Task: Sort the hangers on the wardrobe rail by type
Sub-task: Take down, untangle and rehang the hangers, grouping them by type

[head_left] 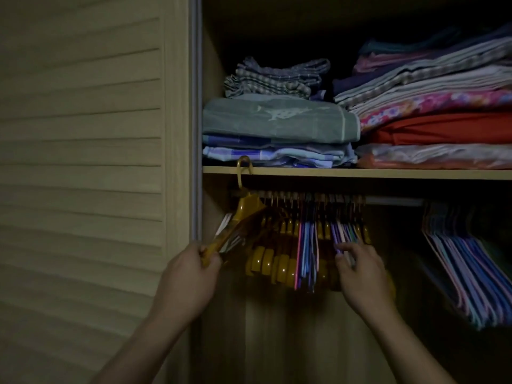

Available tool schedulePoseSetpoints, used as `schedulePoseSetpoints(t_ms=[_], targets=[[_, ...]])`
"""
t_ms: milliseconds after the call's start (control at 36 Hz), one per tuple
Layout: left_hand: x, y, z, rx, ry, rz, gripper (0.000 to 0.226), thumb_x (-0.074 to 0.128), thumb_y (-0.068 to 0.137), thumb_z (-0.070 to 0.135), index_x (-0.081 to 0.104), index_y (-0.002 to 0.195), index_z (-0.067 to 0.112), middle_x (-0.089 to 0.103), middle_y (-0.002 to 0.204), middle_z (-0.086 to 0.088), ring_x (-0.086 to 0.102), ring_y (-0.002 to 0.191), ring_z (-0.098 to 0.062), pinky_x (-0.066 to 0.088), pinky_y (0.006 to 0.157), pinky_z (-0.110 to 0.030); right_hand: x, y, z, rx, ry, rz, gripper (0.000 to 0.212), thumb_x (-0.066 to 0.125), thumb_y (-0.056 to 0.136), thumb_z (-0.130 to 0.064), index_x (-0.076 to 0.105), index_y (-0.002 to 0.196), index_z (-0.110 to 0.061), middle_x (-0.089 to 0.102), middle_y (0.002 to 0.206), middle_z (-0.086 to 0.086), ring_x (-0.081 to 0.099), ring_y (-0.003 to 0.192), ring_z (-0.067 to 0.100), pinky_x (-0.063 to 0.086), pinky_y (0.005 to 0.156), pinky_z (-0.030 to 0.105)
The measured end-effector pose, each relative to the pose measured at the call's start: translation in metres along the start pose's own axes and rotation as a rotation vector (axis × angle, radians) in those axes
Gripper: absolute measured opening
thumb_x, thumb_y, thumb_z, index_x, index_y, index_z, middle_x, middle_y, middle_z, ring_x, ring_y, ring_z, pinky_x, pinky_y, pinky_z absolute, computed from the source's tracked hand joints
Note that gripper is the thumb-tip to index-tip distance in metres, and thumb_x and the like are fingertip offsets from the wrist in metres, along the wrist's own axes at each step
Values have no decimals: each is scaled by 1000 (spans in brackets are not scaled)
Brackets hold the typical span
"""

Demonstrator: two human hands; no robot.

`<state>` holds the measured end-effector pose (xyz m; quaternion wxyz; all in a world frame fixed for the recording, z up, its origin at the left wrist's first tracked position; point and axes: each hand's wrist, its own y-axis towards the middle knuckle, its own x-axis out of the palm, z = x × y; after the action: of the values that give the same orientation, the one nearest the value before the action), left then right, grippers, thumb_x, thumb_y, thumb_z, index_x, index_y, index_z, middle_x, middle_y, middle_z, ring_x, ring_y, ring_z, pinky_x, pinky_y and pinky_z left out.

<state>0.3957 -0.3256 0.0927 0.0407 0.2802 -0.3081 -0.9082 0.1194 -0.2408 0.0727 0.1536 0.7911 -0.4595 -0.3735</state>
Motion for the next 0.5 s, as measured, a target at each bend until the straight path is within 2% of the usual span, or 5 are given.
schedulePoseSetpoints(t_ms=[139, 222, 306, 417, 500], targets=[[12, 6, -5, 23, -7, 26, 14, 51, 99, 37, 52, 90, 26, 60, 75, 2, 59, 65, -14, 38, 51, -30, 11, -7, 2, 26, -3, -9, 26, 55, 97, -22, 59, 122, -28, 48, 134, -1, 45, 129, 20, 45, 104, 44], [17, 11, -5, 47, 0, 33, 14, 49, 101, 37, 50, 91, 28, 58, 76, 4, 57, 64, -9, 40, 52, -26, 17, -4, 0, 27, -19, -5, 26, 56, 97, -22, 59, 122, -28, 48, 133, -1, 45, 129, 20, 45, 104, 44], [21, 16, -2, 69, 18, 34, 13, 47, 102, 36, 49, 92, 27, 55, 77, 6, 54, 64, -5, 37, 51, -22, 25, -3, 1, 2, -39, -9, 23, 56, 96, -23, 61, 118, -28, 50, 127, -3, 49, 122, 18, 48, 101, 45], [28, 20, 4, 86, 74, 44, 11, 47, 103, 33, 47, 95, 25, 46, 77, 11, 47, 63, -1, 27, 50, -15, 34, -3, 1, -33, -26, -4, 18, 51, 92, -36, 59, 109, -38, 53, 120, -7, 56, 113, 18, 54, 92, 47], [34, 21, 0, 113, 100, 50, 11, 45, 103, 33, 47, 97, 25, 46, 78, 11, 48, 64, -2, 29, 50, -16, 37, -3, 1, -40, -39, -5, 21, 53, 94, -30, 61, 113, -32, 53, 120, -6, 55, 114, 19, 54, 92, 48]])
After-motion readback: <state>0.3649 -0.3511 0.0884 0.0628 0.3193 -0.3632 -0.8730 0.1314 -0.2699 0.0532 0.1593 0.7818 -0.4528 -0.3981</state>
